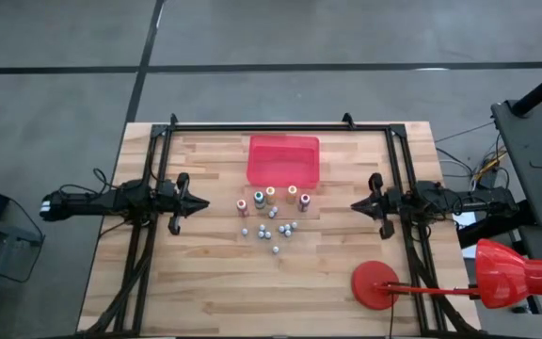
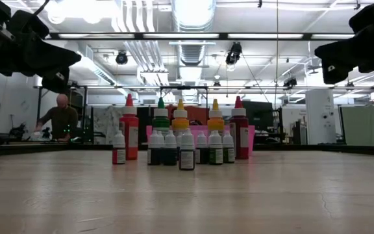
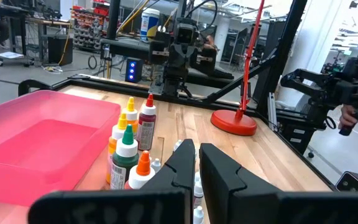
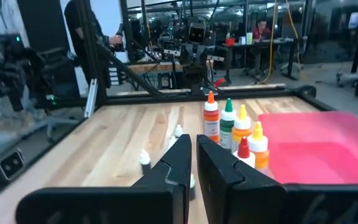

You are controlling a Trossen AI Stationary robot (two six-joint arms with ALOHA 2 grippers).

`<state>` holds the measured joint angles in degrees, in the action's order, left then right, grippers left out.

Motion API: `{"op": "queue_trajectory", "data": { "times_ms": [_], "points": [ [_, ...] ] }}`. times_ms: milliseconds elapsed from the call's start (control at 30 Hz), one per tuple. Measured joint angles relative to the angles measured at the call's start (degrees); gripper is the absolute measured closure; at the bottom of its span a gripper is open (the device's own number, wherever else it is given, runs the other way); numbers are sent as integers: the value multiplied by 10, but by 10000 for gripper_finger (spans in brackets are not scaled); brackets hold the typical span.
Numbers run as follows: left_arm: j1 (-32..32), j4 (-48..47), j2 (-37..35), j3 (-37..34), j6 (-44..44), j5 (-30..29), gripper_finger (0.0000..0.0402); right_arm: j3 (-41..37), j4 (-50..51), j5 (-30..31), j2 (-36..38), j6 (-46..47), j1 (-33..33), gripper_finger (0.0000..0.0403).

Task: Pick & Place food coloring
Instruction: Put the large red food coloring bottle into the pink bin

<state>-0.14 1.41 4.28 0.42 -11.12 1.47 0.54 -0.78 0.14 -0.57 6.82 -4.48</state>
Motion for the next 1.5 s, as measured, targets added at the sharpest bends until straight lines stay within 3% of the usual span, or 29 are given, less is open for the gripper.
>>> {"op": "queue_trajectory", "data": {
  "times_ms": [800, 1067, 1233, 1500],
  "points": [
    [0, 0, 0, 0, 0, 0, 402, 0, -25, -1, 0, -8, 0, 385],
    [0, 0, 0, 0, 0, 0, 402, 0, -168, 3, 0, -18, 0, 385],
    [0, 0, 0, 0, 0, 0, 402, 0, -260, 37, 0, -18, 0, 385],
    [0, 0, 0, 0, 0, 0, 402, 0, -404, 62, 0, -84, 0, 385]
  ]
}}
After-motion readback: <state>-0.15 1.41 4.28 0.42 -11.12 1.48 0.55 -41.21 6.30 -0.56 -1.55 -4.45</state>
